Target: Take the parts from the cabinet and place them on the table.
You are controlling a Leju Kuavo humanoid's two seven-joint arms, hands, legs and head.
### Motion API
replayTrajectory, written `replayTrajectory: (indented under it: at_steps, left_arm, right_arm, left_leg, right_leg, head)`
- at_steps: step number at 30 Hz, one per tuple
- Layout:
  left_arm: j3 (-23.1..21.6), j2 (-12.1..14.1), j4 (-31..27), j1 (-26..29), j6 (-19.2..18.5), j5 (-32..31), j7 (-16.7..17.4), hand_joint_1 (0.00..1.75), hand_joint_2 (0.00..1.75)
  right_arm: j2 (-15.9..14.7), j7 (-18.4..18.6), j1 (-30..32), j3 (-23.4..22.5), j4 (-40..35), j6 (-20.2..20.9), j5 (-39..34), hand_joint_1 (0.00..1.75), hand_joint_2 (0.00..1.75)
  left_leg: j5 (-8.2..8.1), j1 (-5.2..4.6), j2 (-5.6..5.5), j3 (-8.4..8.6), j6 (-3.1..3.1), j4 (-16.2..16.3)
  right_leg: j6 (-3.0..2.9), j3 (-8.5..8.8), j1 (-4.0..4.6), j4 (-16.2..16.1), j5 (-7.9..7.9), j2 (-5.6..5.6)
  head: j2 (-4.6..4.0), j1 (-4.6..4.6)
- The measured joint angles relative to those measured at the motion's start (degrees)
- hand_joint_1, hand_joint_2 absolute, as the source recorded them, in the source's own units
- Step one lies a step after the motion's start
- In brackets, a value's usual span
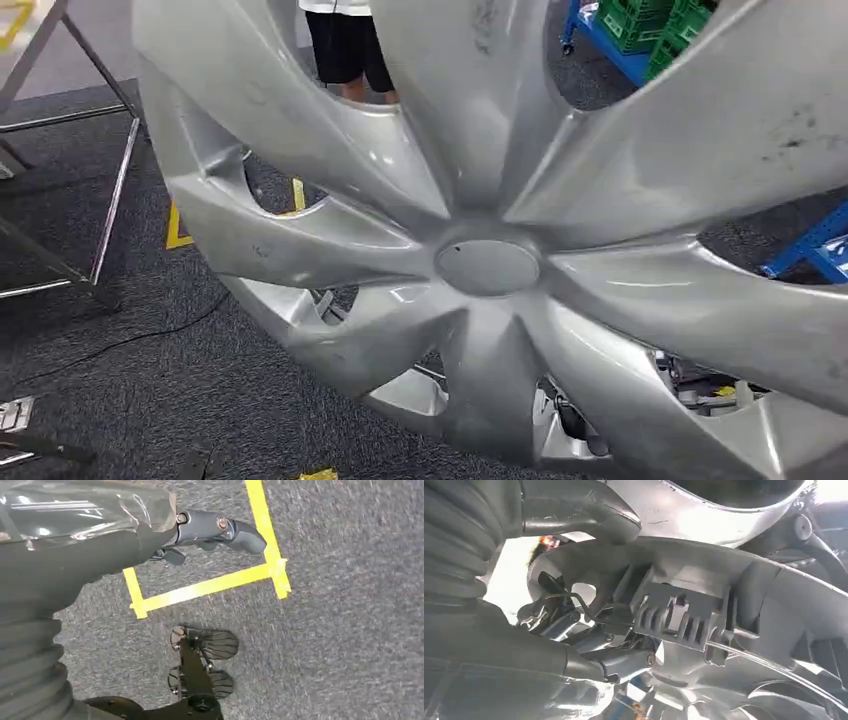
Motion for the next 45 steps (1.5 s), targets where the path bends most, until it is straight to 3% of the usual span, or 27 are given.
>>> replayTrajectory:
  at_steps: [2,4,5,7,8,9,13,15,16,18,19,21,23,24,25,28,29,31,33,34,36,37,38,39,43,44,45]
  left_arm:
    - [0.20,-0.11,-0.09,-0.24,0.00,-0.02,0.00,0.00,1.75]
    - [0.24,-0.31,-0.20,-0.05,-0.02,-0.02,0.00,0.00,1.75]
    - [0.28,-0.35,-0.20,0.06,-0.02,-0.02,0.02,0.00,1.75]
    - [0.50,-0.33,-0.24,0.15,0.04,-0.02,0.02,0.00,1.75]
    - [0.59,-0.28,-0.39,0.15,0.09,-0.02,0.02,0.00,1.75]
    - [0.63,-0.15,-0.50,0.08,0.09,-0.04,0.02,0.00,1.75]
    - [0.76,0.26,-0.83,0.45,0.35,-0.11,0.07,0.00,1.75]
    - [0.79,0.11,-0.98,0.75,0.35,-0.11,0.09,0.00,1.75]
    - [0.81,0.09,-1.09,0.55,0.35,-0.11,0.11,0.00,1.75]
    - [0.83,-0.02,-1.29,0.57,0.26,-0.11,0.11,0.00,1.75]
    - [0.83,-0.09,-1.29,0.64,0.26,-0.11,0.11,0.00,1.75]
    - [0.83,-0.28,-1.31,0.89,0.24,-0.11,0.11,0.00,1.75]
    - [0.83,-0.37,-1.38,0.91,0.22,-0.11,0.11,0.00,1.75]
    - [0.87,-0.31,-1.38,0.92,0.22,-0.11,0.11,0.00,1.75]
    - [0.92,-0.31,-1.40,0.95,0.22,-0.11,0.11,0.00,1.75]
    - [0.96,-0.15,-1.40,1.62,0.28,-0.20,0.31,0.00,1.75]
    - [1.01,-0.15,-1.44,1.80,0.35,-0.37,0.53,0.00,1.75]
    - [1.31,-0.07,-2.01,1.79,0.59,-1.26,1.07,0.00,1.75]
    - [1.71,-0.20,-2.45,1.77,0.59,-2.18,1.53,0.00,1.75]
    - [1.92,-0.33,-2.60,1.91,0.59,-2.54,1.68,0.00,1.75]
    - [2.36,-0.37,-2.80,2.05,0.59,-3.19,1.97,0.00,1.75]
    - [2.58,-0.33,-2.93,2.05,0.59,-3.30,1.99,0.00,1.75]
    - [2.82,-0.31,-3.10,2.05,0.59,-3.50,2.03,0.00,1.75]
    - [3.14,-0.05,-3.36,1.98,0.59,-3.85,2.14,0.00,1.75]
    - [4.09,0.17,-3.85,2.17,0.57,-4.48,2.43,0.00,1.75]
    - [4.17,0.28,-3.93,2.38,0.57,-4.50,2.51,0.00,1.75]
    - [4.24,0.13,-4.19,2.57,0.55,-4.59,2.51,0.00,1.75]
  right_arm:
    - [0.09,-0.11,0.00,-0.02,0.00,0.00,-0.07,1.75,1.75]
    - [0.11,-0.09,0.00,0.00,0.04,0.00,0.00,1.75,1.75]
    - [0.17,-0.09,-0.01,0.02,0.04,0.02,0.02,1.75,1.75]
    - [0.20,-0.09,-0.04,0.02,0.04,0.02,0.02,1.75,1.75]
    - [0.24,-0.09,-0.08,0.02,0.04,0.02,0.00,1.75,1.75]
    - [0.28,-0.09,-0.10,0.02,0.04,0.04,0.02,1.75,1.75]
    - [0.41,-0.07,-0.30,0.09,0.02,0.04,0.04,1.75,1.75]
    - [0.39,0.09,-0.38,0.11,0.04,0.04,0.04,1.75,1.75]
    - [0.37,0.11,-0.31,0.09,0.04,0.04,0.02,1.75,1.75]
    - [0.24,0.15,-0.27,0.09,0.04,0.04,0.00,1.75,1.75]
    - [0.22,0.22,-0.22,0.09,0.07,0.04,0.02,1.75,1.75]
    - [0.11,0.24,-0.19,0.09,0.09,0.04,0.07,1.75,1.75]
    - [0.11,0.24,-0.29,0.09,0.09,0.04,0.07,1.75,1.75]
    - [0.11,0.24,-0.29,0.09,0.11,0.04,0.07,1.75,1.75]
    - [0.13,0.24,-0.32,0.13,0.07,0.04,0.07,1.75,1.75]
    - [0.17,0.33,-0.36,0.15,0.09,0.04,0.00,1.75,1.75]
    - [0.22,0.39,-0.41,0.15,0.09,0.04,-0.15,1.75,1.75]
    - [0.30,0.66,-0.34,0.15,0.07,0.04,-0.52,1.75,1.75]
    - [0.30,0.92,-0.30,0.15,0.07,0.04,-0.85,1.75,1.75]
    - [0.30,1.12,-0.26,0.15,0.07,0.04,-0.87,1.75,1.75]
    - [0.30,1.33,-0.24,0.20,0.07,0.04,-0.90,1.75,1.75]
    - [0.30,1.38,-0.25,0.20,0.07,0.04,-0.96,1.75,1.75]
    - [0.30,1.40,-0.26,0.20,0.07,0.04,-1.01,1.75,1.75]
    - [0.33,1.40,-0.26,0.20,0.04,0.04,-1.09,1.75,1.75]
    - [0.41,1.47,-0.32,0.24,0.02,0.04,-1.29,1.75,1.75]
    - [0.48,1.49,-0.29,0.22,-0.09,0.04,-1.29,1.75,1.75]
    - [0.41,1.64,-0.31,0.22,-0.13,0.04,-1.27,1.75,1.75]
  left_leg:
    - [-3.79,0.55,1.59,-4.60,-0.41,8.85]
    - [-4.26,0.67,1.85,-6.97,-0.44,12.63]
    - [-2.90,0.66,1.98,-6.37,-0.35,10.97]
    - [1.75,0.44,3.22,-1.67,0.27,1.81]
    - [2.89,-0.21,6.33,0.86,0.89,-2.88]
    - [2.23,-0.61,7.54,0.92,1.16,-2.99]
    - [2.67,-1.13,4.79,1.79,2.11,-4.70]
    - [3.58,-0.36,3.54,3.25,2.56,-5.98]
    - [3.62,-0.33,2.79,3.24,2.64,-6.01]
    - [3.58,-0.35,0.98,3.19,2.67,-5.97]
    - [3.56,-0.35,0.24,3.20,2.64,-5.94]
    - [3.43,-0.06,-1.67,3.34,2.41,-5.83]
    - [2.90,0.37,-3.44,3.28,1.60,-5.01]
    - [2.55,0.15,-4.04,2.98,1.07,-4.46]
    - [2.34,0.16,-4.51,2.67,0.74,-4.14]
    - [2.32,0.57,-5.32,2.31,0.31,-4.29]
    - [1.90,0.59,-4.07,2.03,0.13,-3.69]
    - [-1.23,0.46,0.62,-0.67,-0.34,2.19]
    - [-4.96,0.58,1.90,-5.64,-0.46,11.67]
    - [-5.32,0.57,2.05,-7.14,-0.45,14.14]
    - [-2.58,0.51,2.17,-5.82,-0.03,10.72]
    - [0.11,0.26,2.67,-3.07,0.52,5.31]
    - [2.37,-0.28,4.28,0.02,1.31,-0.20]
    - [2.19,-1.18,7.28,1.54,1.95,-3.25]
    - [2.13,-1.67,5.10,1.39,2.65,-3.85]
    - [2.93,-0.86,4.23,3.12,3.15,-5.17]
    - [3.20,-0.71,3.59,3.43,2.99,-5.92]
  right_leg:
    - [-0.51,0.04,0.48,0.04,-0.17,-1.35]
    - [-0.76,0.03,0.66,0.06,-0.38,-2.63]
    - [-0.73,0.09,0.80,0.06,-0.53,-3.25]
    - [-0.65,0.47,1.04,0.02,-0.85,-4.45]
    - [-0.55,0.73,1.13,-0.04,-1.00,-4.97]
    - [-0.41,0.84,1.46,-0.20,-1.08,-5.53]
    - [0.75,1.78,1.15,-0.83,-1.57,-7.71]
    - [0.58,0.53,0.77,2.28,-3.00,-2.54]
    - [0.27,-1.53,0.81,6.45,-4.79,-1.28]
    - [0.21,-6.46,0.70,15.31,-7.62,-0.68]
    - [0.53,-7.70,0.65,17.05,-7.69,-0.67]
    - [1.84,-6.37,0.29,12.29,-4.71,-0.61]
    - [3.29,-1.29,-0.50,1.01,0.19,1.53]
    - [2.70,-1.13,-0.15,0.40,0.22,2.39]
    - [1.74,-0.74,-0.21,0.10,0.56,1.87]
    - [0.58,-0.67,-0.03,-0.01,0.65,0.70]
    - [0.34,-0.50,-0.11,-0.14,0.68,0.27]
    - [-0.19,-0.19,0.17,-0.14,0.36,-0.60]
    - [-0.48,-0.19,0.57,-0.12,0.15,-1.87]
    - [-0.62,-0.19,0.73,-0.11,0.03,-2.50]
    - [-0.83,0.00,1.08,-0.12,-0.17,-3.67]
    - [-0.82,0.26,1.30,-0.14,-0.39,-4.26]
    - [-0.91,0.57,1.44,-0.18,-0.53,-4.93]
    - [-0.80,0.77,1.46,-0.21,-0.68,-5.41]
    - [0.01,1.20,1.53,-0.60,-1.10,-7.81]
    - [0.23,1.22,1.63,-0.44,-1.34,-7.25]
    - [0.26,0.74,1.28,1.12,-1.98,-3.63]
  head:
    - [0.00,0.09]
    - [0.00,0.07]
    - [0.00,0.07]
    - [0.00,0.07]
    - [0.00,0.07]
    - [0.00,0.20]
    - [0.02,0.09]
    - [0.00,0.16]
    - [0.00,0.44]
    - [0.00,0.68]
    - [0.00,0.68]
    - [0.00,0.70]
    - [0.00,0.75]
    - [0.00,0.79]
    - [0.00,0.94]
    - [0.00,0.90]
    - [0.02,0.88]
    - [0.02,0.42]
    - [0.00,0.44]
    - [0.00,0.42]
    - [0.00,0.42]
    - [0.02,0.42]
    - [0.00,0.42]
    - [0.00,0.50]
    - [0.02,0.42]
    - [0.02,0.42]
    - [0.00,0.57]
